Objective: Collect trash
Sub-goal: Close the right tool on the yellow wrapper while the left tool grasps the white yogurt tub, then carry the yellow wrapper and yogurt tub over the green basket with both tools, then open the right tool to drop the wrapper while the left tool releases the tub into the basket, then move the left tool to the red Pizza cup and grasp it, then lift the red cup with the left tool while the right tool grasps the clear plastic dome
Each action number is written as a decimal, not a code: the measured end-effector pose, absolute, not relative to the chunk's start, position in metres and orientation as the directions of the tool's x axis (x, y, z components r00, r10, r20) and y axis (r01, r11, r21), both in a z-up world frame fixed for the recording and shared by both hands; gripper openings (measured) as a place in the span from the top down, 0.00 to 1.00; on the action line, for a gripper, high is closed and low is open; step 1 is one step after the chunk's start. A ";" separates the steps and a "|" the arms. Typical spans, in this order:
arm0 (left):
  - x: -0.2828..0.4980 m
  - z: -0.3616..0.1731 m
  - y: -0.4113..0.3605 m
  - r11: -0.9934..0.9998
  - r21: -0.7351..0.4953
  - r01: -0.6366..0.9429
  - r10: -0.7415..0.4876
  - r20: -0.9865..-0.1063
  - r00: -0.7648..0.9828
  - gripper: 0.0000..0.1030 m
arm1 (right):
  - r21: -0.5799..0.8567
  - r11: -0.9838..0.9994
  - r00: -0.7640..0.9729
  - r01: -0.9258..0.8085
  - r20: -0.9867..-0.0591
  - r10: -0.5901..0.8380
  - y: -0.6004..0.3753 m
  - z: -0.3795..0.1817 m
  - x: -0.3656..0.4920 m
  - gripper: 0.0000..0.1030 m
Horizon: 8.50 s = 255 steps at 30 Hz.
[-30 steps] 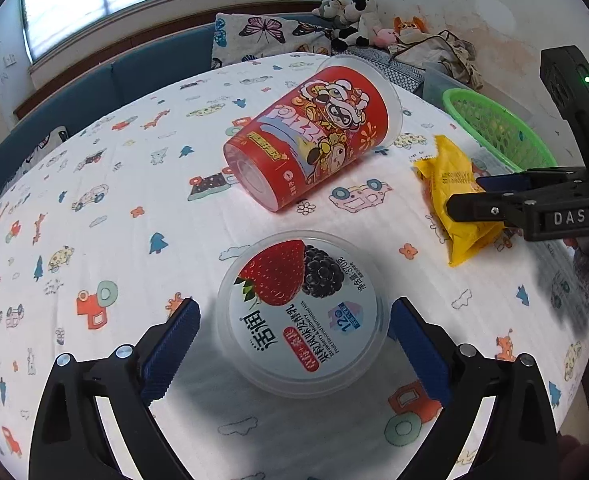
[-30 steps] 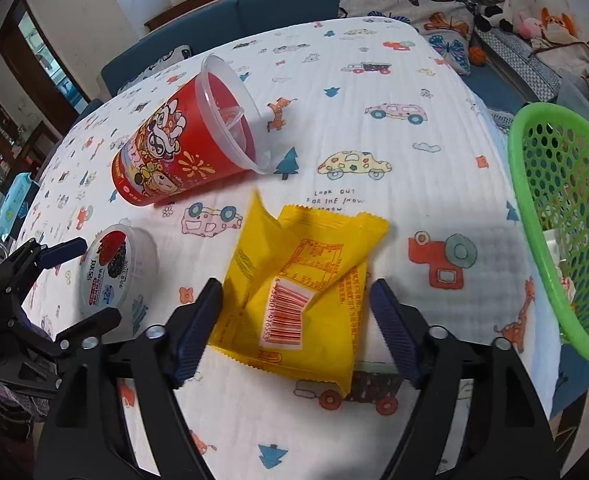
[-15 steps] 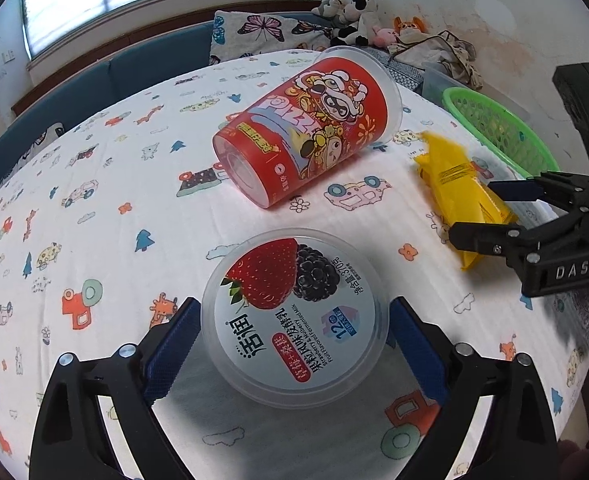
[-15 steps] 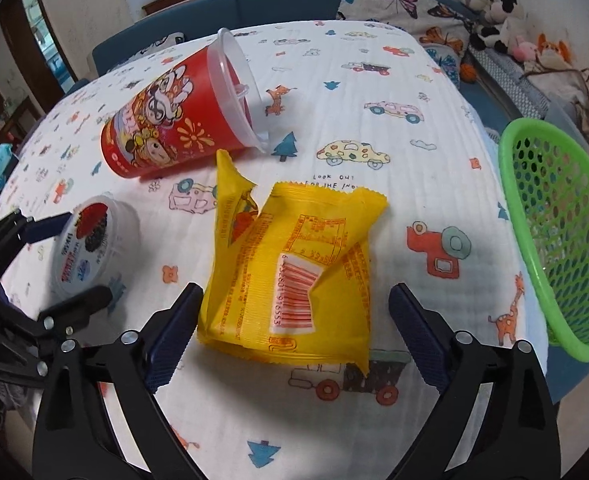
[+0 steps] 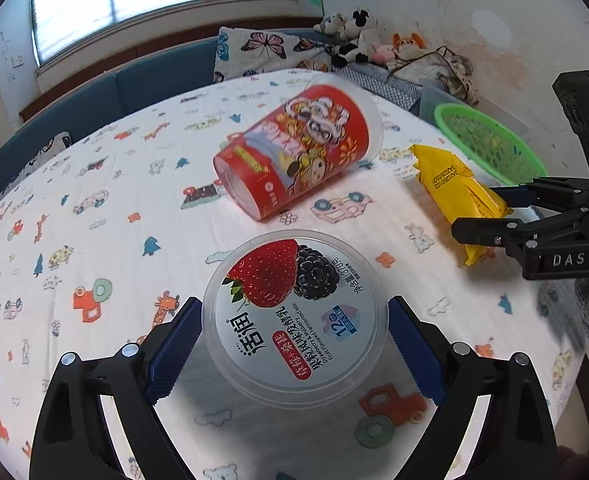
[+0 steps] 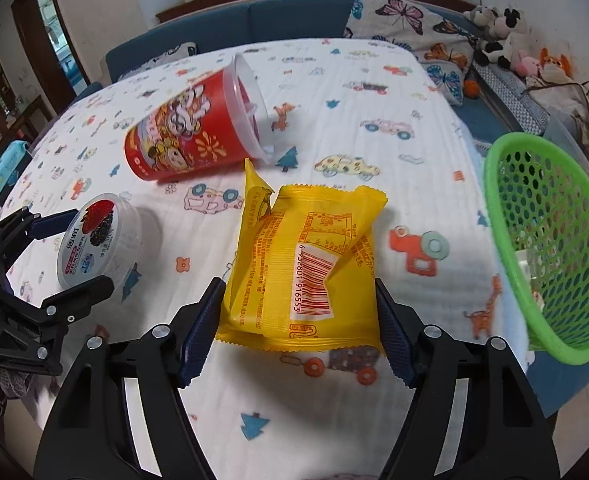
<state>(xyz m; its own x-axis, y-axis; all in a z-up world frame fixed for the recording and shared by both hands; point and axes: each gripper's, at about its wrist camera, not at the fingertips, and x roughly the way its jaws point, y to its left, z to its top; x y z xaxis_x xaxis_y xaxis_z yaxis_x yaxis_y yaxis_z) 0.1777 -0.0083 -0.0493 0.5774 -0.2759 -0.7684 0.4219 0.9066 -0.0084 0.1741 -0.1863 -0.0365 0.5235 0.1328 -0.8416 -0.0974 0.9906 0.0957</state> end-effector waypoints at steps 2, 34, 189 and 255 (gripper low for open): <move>0.173 -0.043 -0.008 0.907 -0.014 0.421 -0.284 -0.760 0.585 0.14 | 0.097 0.991 0.542 -0.093 -0.830 0.132 -0.195 -0.028 0.171 0.31; 0.198 0.021 -0.192 0.794 -0.038 0.607 -0.451 -0.706 0.546 0.14 | 0.096 0.946 0.521 0.310 -0.850 -0.084 -0.453 -0.038 0.155 0.27; 0.266 -0.007 -0.083 0.542 0.437 0.718 -0.084 -0.822 0.563 0.35 | 0.164 0.986 0.599 0.018 -0.792 0.120 -0.344 -0.004 0.181 0.16; 0.170 0.012 0.005 0.883 0.167 0.440 -0.224 -0.674 0.704 0.35 | 0.091 0.962 0.551 -0.256 -0.804 0.223 -0.175 -0.039 0.275 0.43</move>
